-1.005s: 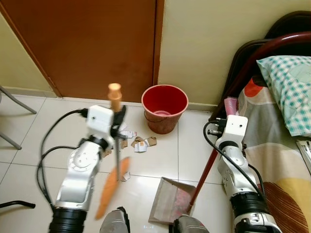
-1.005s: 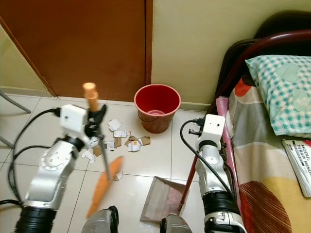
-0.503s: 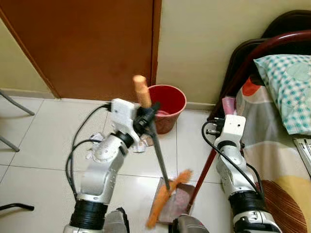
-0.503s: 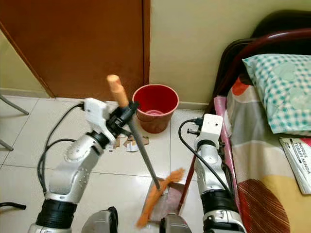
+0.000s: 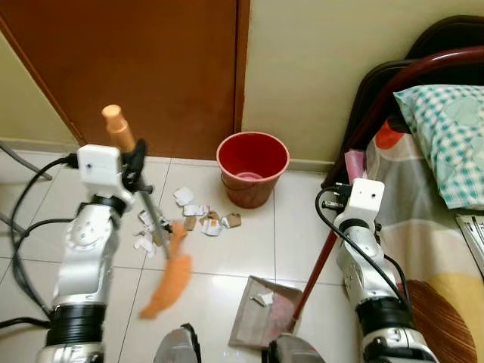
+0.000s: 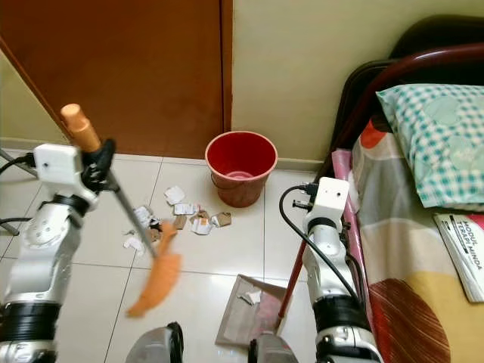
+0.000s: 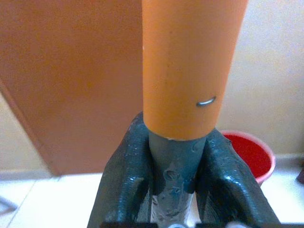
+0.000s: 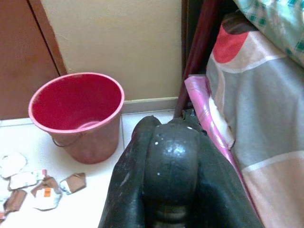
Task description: Sweep floor
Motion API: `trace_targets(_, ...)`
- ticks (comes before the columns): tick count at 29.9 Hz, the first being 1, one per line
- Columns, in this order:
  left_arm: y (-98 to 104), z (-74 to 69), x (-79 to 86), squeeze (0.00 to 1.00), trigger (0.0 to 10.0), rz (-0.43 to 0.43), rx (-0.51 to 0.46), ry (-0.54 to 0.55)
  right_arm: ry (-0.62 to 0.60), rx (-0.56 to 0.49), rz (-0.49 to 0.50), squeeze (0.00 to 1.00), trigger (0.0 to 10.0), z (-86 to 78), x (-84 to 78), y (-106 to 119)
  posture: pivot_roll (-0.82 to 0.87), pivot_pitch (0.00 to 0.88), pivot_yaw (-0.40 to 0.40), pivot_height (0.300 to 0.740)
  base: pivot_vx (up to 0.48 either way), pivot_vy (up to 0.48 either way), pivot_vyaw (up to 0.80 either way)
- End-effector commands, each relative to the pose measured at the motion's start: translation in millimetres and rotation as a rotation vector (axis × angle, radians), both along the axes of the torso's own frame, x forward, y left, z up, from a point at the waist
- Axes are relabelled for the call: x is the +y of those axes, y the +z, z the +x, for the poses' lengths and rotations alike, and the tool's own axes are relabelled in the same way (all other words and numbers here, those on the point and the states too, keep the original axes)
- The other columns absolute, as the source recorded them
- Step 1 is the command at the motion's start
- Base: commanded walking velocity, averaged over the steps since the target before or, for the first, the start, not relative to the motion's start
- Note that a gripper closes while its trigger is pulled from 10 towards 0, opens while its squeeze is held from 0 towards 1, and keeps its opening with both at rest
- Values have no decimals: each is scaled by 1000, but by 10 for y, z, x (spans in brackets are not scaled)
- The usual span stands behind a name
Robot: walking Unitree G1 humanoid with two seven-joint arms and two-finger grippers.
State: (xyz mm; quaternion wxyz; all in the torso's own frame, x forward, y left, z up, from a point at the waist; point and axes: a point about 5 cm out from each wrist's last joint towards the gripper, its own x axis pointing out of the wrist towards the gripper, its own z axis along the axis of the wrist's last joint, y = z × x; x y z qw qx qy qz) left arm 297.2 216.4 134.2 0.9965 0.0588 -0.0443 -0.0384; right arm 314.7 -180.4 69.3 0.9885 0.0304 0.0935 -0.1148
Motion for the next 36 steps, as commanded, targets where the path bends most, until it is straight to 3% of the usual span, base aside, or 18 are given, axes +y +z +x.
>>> trace_targets(1,-220,-84,-70,0,10000,4,72,-31,21,-59,48,0,10000,-33,7,59,9,137,-23,740,0,0,0)
trace_targets(5,-307,-139,-106,0,10000,10,94,-40,35,-92,61,0,10000,-60,8,100,8,133,-23,740,0,0,0)
trace_targets(11,-501,-258,-192,0,10000,30,136,-46,102,-212,119,0,10000,-68,122,399,4,106,-21,740,0,0,0)
trace_targets(14,-519,-254,-194,0,10000,34,137,-40,125,-262,119,0,10000,-10,175,548,4,97,-17,740,0,0,0)
trace_targets(16,-526,-242,-225,0,10000,36,132,-44,141,-336,157,0,10000,111,245,800,5,94,-17,740,0,0,0)
trace_targets(23,-550,-247,-279,0,10000,11,130,-41,148,-402,236,0,10000,313,350,1101,-2,96,-16,740,0,0,0)
trace_targets(32,-578,-214,-357,0,10000,-10,133,-50,184,-517,217,0,10000,538,496,1545,-7,101,-21,740,0,0,0)
trace_targets(33,-566,-199,-391,0,10000,-17,127,-56,222,-580,167,0,10000,606,547,1751,-5,102,-22,740,0,0,0)
trace_targets(36,-566,-193,-410,0,10000,-20,125,-58,252,-621,127,0,10000,639,581,1878,-4,102,-23,740,0,0,0)
